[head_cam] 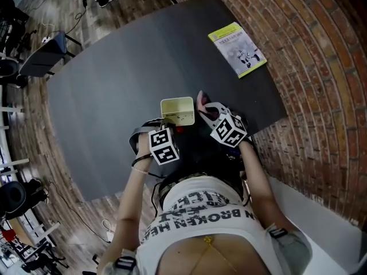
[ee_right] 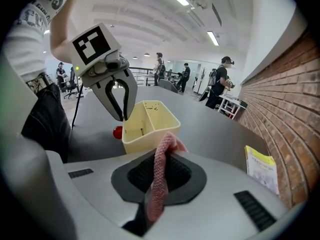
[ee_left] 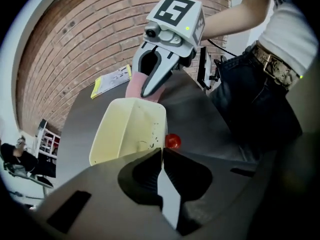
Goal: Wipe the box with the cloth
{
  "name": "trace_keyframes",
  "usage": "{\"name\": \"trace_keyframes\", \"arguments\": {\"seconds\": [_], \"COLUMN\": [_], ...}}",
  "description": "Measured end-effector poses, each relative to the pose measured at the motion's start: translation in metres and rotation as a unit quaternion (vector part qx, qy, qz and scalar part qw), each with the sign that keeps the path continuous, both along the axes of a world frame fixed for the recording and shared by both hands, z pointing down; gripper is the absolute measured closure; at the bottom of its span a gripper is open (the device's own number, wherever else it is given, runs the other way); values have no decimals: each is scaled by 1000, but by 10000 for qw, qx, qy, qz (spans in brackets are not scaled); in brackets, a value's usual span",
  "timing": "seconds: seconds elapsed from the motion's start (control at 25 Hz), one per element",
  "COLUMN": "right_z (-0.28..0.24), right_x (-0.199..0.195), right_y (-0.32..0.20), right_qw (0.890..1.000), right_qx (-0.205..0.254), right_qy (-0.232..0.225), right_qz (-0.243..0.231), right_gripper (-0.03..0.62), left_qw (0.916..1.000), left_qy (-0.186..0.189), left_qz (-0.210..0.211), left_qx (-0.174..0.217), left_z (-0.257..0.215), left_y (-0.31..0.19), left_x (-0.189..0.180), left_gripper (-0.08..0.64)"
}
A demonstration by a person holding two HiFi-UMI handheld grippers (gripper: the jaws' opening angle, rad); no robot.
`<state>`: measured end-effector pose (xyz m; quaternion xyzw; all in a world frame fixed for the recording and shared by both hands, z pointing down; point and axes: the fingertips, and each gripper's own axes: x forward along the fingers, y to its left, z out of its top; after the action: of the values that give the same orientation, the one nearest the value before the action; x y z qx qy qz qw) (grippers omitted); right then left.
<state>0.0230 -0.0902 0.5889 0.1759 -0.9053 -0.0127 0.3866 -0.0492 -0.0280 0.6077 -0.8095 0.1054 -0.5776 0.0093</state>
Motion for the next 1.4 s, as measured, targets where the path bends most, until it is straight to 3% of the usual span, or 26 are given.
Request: {"name": "trace_keyframes", "arguments": {"seconds": [0.4, 0.8, 1.4], "right_z": [7, 13, 19], "right_x": [-19, -29, -23], "right_y": [-29, -19, 23], "right_qw": [9948, 9942, 9959], "right_qx": [273, 179, -49], "right_qy": [407, 371, 345], "right_qz": [-897, -994, -839], "right_gripper": [575, 575, 575], "left_qw": [9998, 9990, 9991], "left_qy": [84, 283, 336], "left_qz": [126, 104, -119], "left_qx": [-107, -324, -230], "left_z": [0, 2, 5], "left_y": [-1, -1, -3], "left_x": [-2, 0, -1], "left_gripper": [537, 540, 538]}}
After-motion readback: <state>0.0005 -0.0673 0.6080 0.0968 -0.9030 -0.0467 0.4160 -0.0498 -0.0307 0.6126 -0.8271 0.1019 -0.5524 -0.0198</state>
